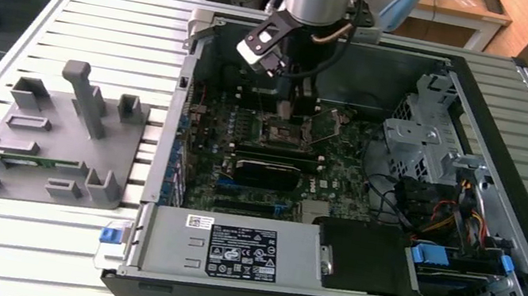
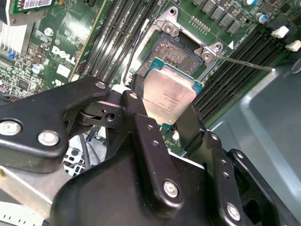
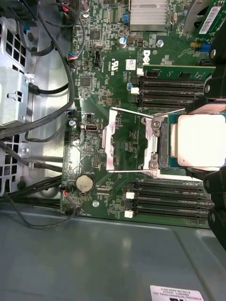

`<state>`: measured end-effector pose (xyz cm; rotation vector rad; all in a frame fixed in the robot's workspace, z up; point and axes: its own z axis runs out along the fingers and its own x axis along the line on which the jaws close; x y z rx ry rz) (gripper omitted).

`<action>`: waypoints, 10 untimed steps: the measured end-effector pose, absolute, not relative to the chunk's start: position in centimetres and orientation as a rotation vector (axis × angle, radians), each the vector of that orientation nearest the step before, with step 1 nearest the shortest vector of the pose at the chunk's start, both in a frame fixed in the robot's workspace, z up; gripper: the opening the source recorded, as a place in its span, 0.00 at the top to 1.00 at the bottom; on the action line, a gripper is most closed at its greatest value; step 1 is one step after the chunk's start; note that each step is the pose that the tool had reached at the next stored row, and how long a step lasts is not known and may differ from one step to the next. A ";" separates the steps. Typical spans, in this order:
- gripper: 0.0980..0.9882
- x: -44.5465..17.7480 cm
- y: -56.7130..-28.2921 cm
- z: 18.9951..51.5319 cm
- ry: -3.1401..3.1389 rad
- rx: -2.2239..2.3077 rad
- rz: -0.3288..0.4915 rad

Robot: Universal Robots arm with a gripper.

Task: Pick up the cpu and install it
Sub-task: 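Place the cpu into insertion slot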

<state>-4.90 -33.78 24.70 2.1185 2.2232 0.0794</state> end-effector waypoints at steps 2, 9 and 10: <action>0.52 -4.9 -33.8 24.4 2.223 2.119 0.079; 0.52 -4.9 -33.8 23.7 2.222 2.120 0.079; 0.52 -4.9 -33.8 23.7 2.221 2.121 0.079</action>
